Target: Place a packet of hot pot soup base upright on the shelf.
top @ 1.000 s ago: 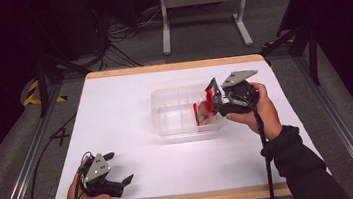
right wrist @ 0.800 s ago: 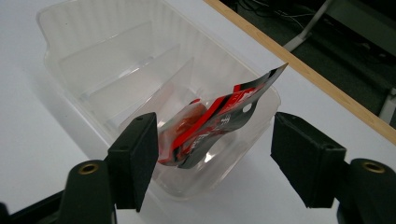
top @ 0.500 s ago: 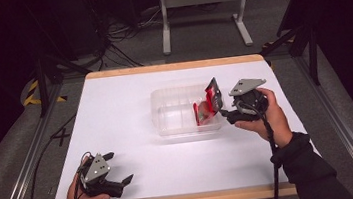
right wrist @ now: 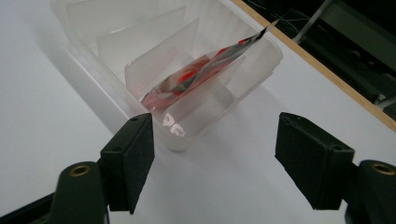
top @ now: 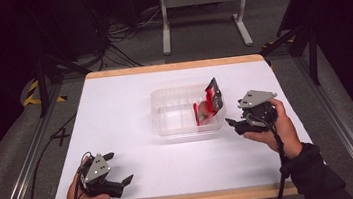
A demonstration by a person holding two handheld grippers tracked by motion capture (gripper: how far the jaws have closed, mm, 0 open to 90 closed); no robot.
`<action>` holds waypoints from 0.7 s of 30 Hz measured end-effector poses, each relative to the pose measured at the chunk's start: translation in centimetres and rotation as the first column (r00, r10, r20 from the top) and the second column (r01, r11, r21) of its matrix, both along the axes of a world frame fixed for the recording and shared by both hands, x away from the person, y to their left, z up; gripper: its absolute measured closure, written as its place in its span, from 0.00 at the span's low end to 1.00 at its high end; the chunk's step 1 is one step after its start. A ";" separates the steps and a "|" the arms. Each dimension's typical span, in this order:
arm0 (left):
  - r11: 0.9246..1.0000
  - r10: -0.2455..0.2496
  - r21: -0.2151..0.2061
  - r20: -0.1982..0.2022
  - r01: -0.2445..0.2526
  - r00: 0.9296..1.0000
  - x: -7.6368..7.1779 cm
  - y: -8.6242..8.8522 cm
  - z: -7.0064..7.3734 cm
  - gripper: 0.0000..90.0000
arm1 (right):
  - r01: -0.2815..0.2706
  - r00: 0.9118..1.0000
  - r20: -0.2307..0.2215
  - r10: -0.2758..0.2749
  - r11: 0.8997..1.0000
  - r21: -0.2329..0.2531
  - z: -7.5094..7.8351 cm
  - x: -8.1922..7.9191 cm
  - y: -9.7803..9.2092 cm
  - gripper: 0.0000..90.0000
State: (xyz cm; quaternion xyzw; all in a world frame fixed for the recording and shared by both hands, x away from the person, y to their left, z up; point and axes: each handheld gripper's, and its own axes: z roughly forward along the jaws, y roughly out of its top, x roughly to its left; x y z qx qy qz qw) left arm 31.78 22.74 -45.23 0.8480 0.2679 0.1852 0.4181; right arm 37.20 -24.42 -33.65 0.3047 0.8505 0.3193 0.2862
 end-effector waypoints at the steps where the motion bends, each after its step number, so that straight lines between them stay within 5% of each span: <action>1: 1.000 0.002 -0.001 -0.001 -0.002 1.000 0.0 0.0 0.0 0.04 | 0.001 1.000 0.001 -0.001 1.000 -0.004 -0.2 -0.2 -0.2 0.32; 21: 1.000 0.004 0.006 -0.003 -0.004 1.000 0.0 0.0 -0.1 0.04 | -0.012 0.996 0.090 0.011 1.000 0.006 -3.5 -2.8 -3.5 0.23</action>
